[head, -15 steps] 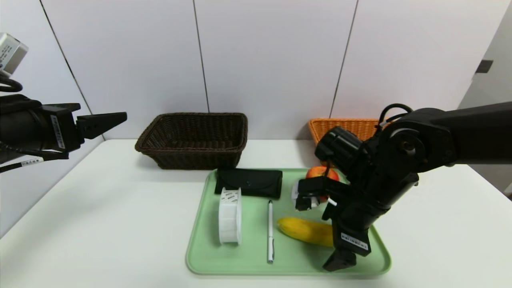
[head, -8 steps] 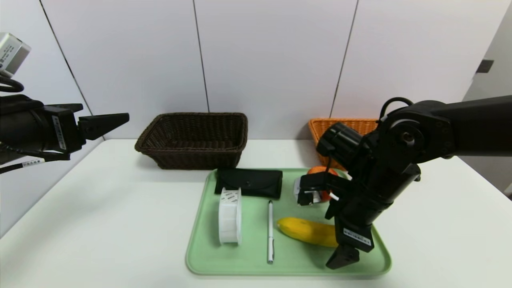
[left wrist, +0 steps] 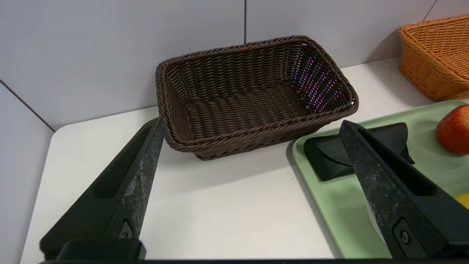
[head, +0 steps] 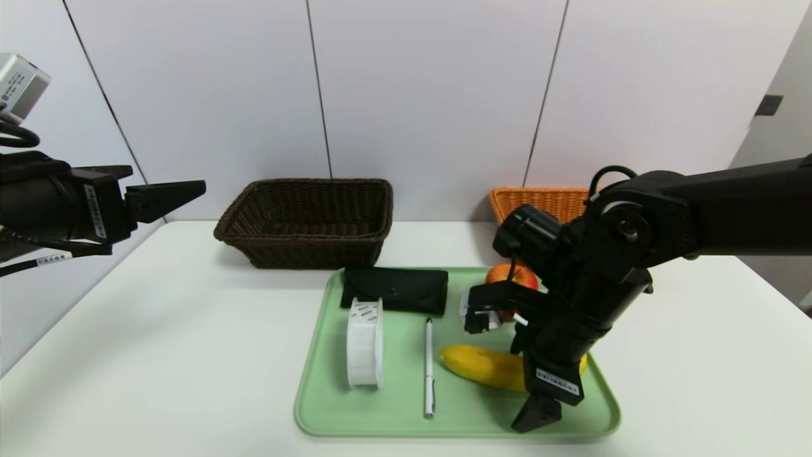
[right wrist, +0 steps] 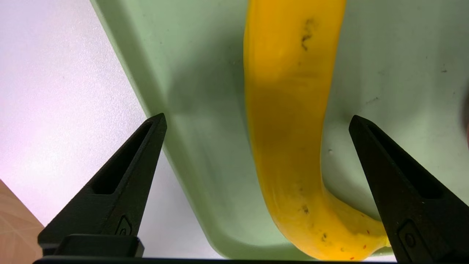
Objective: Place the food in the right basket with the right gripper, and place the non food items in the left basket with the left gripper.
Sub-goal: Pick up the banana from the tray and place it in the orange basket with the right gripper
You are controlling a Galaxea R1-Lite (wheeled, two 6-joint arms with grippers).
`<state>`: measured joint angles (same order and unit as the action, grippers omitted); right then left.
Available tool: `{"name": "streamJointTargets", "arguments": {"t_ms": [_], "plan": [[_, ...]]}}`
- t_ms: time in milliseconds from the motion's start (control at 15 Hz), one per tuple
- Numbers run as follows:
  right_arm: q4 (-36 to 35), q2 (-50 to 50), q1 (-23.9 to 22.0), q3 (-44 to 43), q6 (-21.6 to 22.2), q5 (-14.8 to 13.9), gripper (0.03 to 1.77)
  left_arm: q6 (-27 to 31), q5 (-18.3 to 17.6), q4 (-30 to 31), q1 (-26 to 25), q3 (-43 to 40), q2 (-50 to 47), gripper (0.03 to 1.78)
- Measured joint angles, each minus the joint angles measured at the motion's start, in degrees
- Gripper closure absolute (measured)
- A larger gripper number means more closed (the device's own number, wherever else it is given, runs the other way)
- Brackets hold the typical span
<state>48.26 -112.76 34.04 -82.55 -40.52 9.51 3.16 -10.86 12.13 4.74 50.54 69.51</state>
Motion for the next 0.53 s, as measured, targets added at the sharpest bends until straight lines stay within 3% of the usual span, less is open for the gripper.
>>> {"name": "streamJointTargets", "arguments": {"t_ms": [133,200,333,533], "plan": [[-0.9,-0.4,0.1,0.3,0.1,0.0,0.08,0.0,0.0,0.0,0.0,0.0,0.0,0.12],[-1.0,-0.6,0.1,0.4,0.1,0.0,0.16,0.0,0.0,0.0,0.0,0.0,0.0,0.12],[-1.5,-0.9,0.1,0.5,0.0,-0.1,0.50,0.0,0.0,0.1,0.0,0.1,0.0,0.12],[-1.8,-1.1,0.3,0.9,0.0,0.0,0.86,0.0,-0.1,0.0,0.0,0.2,0.0,0.12]]}}
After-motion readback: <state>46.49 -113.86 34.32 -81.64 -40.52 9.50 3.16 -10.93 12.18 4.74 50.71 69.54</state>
